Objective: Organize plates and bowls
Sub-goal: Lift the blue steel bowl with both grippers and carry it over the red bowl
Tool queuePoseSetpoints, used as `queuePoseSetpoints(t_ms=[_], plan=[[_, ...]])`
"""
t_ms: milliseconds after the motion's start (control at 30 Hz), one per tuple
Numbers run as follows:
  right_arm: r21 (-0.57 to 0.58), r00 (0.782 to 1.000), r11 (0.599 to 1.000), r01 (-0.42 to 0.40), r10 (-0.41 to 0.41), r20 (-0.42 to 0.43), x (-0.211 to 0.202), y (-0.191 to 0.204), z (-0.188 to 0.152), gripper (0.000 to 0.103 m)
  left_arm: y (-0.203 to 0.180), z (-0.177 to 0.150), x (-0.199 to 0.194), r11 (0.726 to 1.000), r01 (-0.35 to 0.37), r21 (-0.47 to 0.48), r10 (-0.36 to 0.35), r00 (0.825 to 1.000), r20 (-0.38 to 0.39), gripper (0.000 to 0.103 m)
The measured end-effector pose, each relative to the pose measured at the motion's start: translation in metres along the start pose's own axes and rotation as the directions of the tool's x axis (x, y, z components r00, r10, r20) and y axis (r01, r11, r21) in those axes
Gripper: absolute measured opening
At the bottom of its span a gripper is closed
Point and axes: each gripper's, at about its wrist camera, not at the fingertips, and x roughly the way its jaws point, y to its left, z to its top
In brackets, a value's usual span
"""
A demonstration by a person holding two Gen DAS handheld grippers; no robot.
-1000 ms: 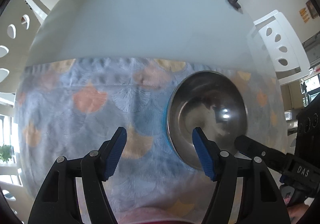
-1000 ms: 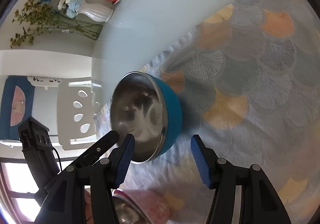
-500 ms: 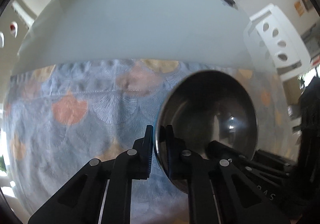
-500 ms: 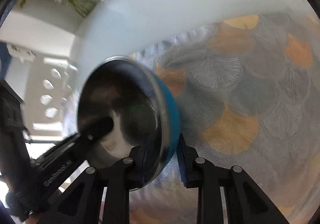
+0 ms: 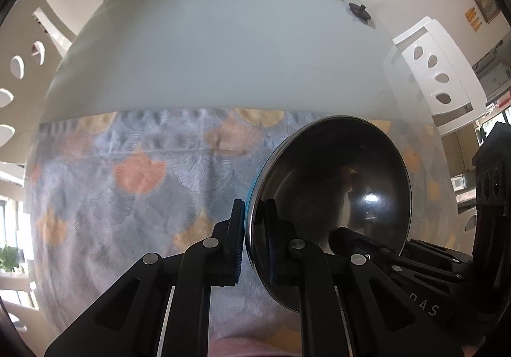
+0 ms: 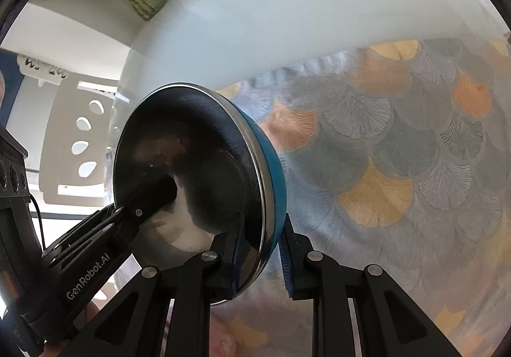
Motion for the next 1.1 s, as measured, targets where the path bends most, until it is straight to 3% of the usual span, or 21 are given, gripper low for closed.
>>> queuePoseSetpoints(t_ms=[567,1100], plan=[[-0.100,1.000,0.995,-0.023,0.024,0.006,-0.043,0.048,-0.035,0.020,0.024,-0.027,-0.070,0.996,0.007,-0.089,0.001,0.997,0.080,0.009],[-0.141,0.999,0.990,-0.030,0.027,-0.018,-0.065,0.079,-0.081,0.020,0.039,-0.073,-0.113,0.994,0.011,-0.112,0.000,0.995,0.100,0.009]])
